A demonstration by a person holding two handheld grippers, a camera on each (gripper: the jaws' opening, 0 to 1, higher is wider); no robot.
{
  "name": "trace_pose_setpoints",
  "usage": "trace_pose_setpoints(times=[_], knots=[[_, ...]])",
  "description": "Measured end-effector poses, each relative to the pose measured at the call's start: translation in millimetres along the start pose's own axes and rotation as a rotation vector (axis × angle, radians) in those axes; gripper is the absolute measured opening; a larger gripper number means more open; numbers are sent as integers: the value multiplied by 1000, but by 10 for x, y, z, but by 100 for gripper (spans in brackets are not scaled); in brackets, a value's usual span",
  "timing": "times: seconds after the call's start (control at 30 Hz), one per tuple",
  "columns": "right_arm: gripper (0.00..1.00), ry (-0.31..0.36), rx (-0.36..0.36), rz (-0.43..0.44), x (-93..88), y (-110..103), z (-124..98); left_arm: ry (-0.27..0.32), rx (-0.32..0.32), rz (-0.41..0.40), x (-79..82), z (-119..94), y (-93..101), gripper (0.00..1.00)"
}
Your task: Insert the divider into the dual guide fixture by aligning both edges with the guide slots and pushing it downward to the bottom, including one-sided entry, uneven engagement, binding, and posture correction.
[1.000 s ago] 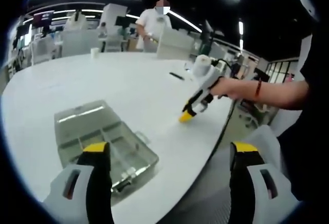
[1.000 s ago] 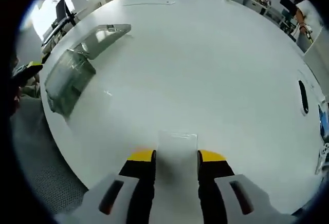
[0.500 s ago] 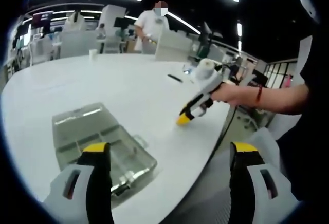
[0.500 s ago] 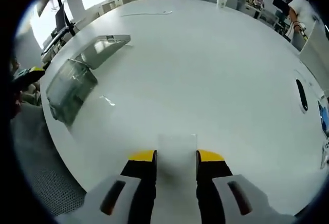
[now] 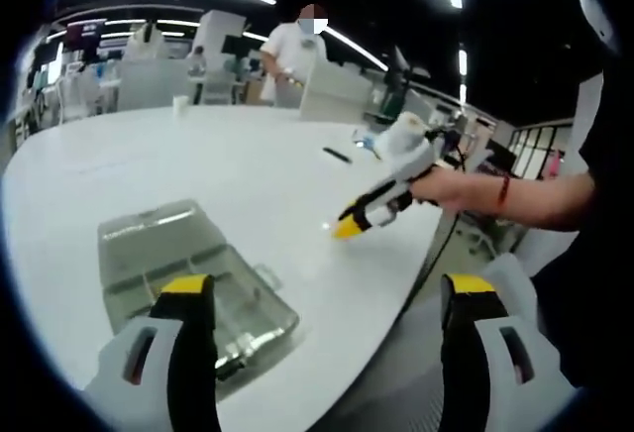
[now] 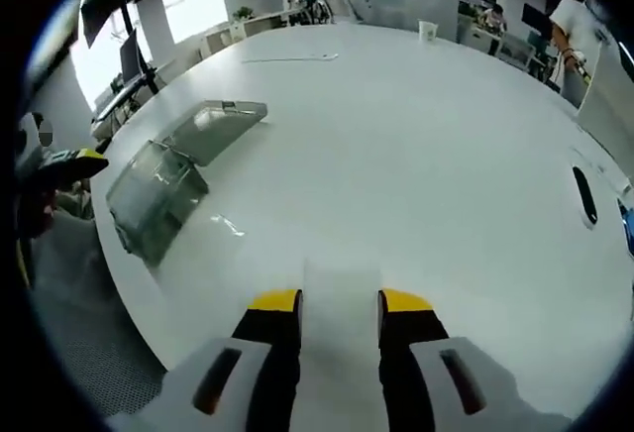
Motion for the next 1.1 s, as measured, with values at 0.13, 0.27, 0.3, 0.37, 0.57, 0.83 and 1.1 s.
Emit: trace_pose_setpoints(times=[0.13,0.27,0.3,0.37,0.57,0.83,1.1], knots=[[26,18,19,-5,-31,-52,-3,2,0,-3,6,2,-1,92],[26,29,45,4,-40,-98,-21,-2,1,-8,-3,-4,-3,90],[26,22,48,-7,-48,-112,-26,-3,0,-9,-6,-6,-1,90],[26,37,46,-15,-44,-123,-36,-4,-1,-9,-5,-8,1,90],[26,71,52,-24,-51,-226,-84,-3,-21,-8,11,-18,-2,89],[26,125,66,-17,-35,-339,-154,5,-47,-1,50,-131,-16,86],[26,154,84,-37,-43,-498,-247,25,-42,-24,72,-191,13,85]])
Point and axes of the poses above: the point that each gripper's makers call its tool centre point, and the gripper's own axes: z roughly forward along the fingers, y roughly to its right, x roughly out of its top, the point moved 10 cm from there along -z, roughly backward along the fingers, and after that the axes turned 11 degrees about z, right-handed, at the moved point
